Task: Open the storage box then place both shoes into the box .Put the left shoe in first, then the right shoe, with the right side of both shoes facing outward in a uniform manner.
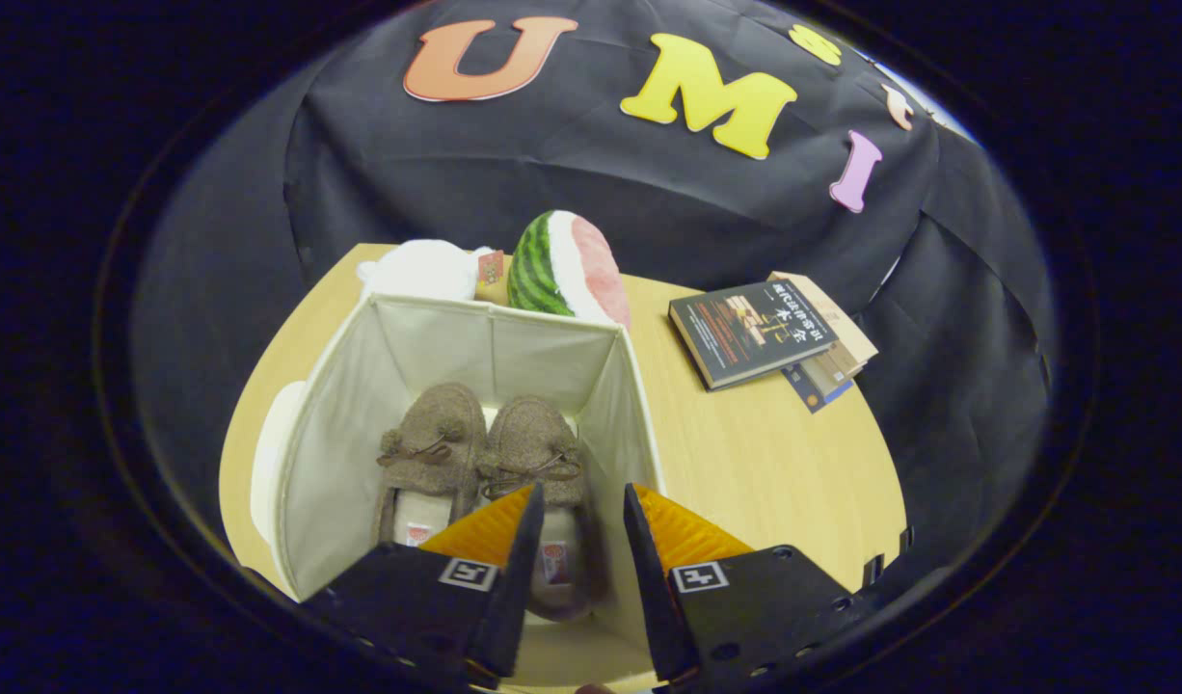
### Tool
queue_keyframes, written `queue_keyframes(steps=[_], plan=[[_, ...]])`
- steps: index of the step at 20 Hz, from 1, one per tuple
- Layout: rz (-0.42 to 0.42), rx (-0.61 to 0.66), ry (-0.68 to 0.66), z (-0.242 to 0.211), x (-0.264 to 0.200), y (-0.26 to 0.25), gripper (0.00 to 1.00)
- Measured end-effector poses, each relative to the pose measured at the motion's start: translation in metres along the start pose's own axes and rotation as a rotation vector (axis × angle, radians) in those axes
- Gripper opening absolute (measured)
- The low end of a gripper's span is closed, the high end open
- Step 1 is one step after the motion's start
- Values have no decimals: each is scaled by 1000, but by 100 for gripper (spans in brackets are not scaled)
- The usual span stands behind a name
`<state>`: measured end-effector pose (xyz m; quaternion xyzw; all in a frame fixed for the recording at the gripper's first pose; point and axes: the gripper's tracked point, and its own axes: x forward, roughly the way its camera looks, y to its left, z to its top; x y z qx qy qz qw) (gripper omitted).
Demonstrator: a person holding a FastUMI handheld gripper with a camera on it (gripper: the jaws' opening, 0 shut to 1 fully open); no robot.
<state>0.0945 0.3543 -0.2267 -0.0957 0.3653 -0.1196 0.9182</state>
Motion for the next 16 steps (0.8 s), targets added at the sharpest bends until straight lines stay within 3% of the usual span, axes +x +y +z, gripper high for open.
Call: queue_keyframes(steps=[8,12,16], plan=[[125,68,-165,22,-64,-47,88],[136,160,-232,25,-98,-112,94],[104,173,-338,27,-125,-187,95]])
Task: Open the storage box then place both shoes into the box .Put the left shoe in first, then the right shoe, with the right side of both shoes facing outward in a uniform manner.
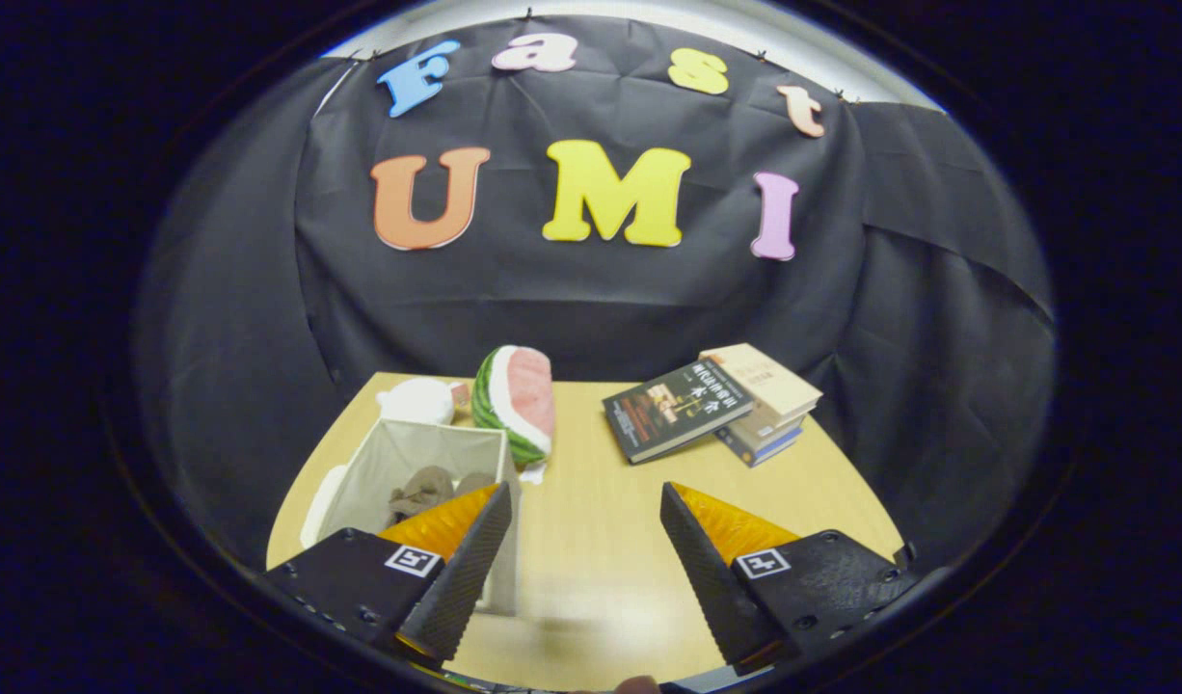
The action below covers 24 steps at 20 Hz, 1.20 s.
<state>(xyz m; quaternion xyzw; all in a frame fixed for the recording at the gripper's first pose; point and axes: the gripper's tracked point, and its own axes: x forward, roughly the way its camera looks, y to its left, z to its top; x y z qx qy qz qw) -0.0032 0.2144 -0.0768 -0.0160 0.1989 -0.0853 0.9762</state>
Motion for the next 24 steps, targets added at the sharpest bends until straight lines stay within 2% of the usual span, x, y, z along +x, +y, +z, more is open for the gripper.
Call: queue_keyframes(steps=[5,12,24], plan=[[23,54,-96,25,-40,-65,96],[-17,134,-160,37,-69,-139,95],[53,166,-171,28,-83,-132,94]])
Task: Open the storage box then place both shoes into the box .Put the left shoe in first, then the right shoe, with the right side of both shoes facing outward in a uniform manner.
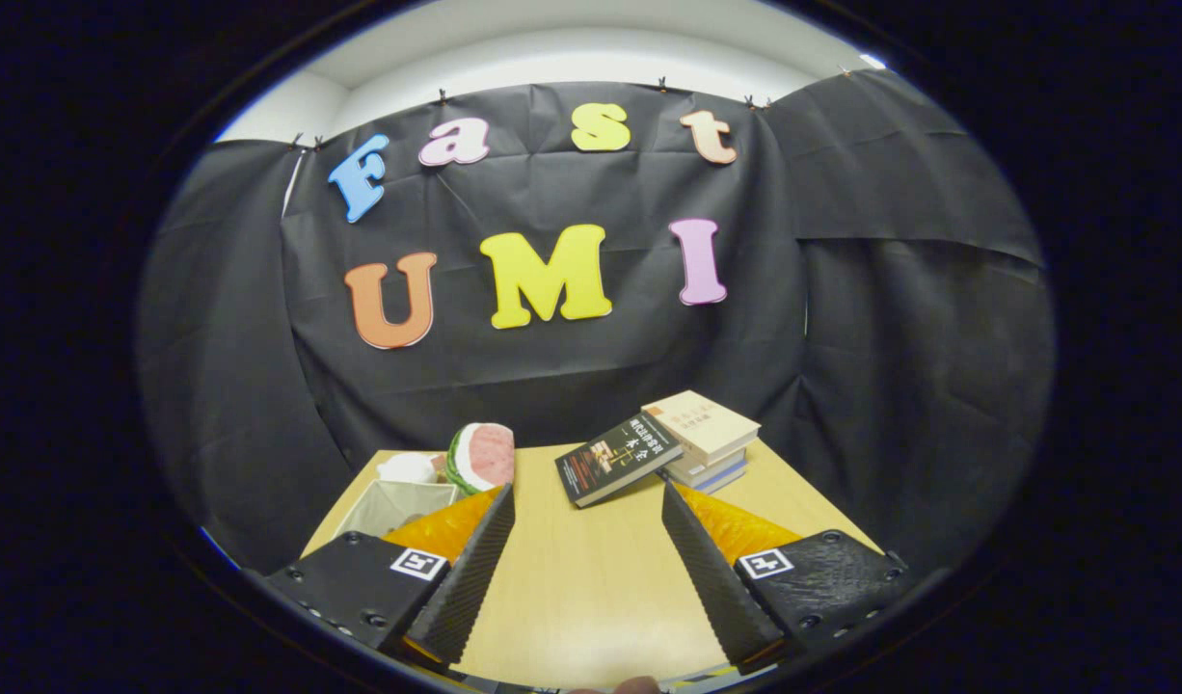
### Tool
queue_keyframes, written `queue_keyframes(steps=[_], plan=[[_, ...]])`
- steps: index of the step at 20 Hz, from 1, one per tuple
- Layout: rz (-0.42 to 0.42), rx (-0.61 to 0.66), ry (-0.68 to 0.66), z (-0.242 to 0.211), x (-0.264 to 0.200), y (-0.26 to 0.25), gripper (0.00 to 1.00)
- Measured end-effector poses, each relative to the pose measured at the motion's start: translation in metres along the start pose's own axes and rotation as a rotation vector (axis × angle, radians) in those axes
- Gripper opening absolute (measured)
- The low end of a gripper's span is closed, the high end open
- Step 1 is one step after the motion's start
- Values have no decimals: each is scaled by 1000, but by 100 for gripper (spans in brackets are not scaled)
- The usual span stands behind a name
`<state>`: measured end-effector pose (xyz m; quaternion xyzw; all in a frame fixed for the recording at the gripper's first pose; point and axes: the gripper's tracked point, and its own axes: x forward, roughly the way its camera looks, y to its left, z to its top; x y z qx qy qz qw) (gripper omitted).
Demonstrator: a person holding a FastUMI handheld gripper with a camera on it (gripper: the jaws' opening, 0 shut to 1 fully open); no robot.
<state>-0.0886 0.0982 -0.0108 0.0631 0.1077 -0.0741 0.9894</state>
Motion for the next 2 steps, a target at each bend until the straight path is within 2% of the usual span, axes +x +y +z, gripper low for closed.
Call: queue_keyframes(steps=[2], plan=[[2,2,-7,3,0,2,94]])
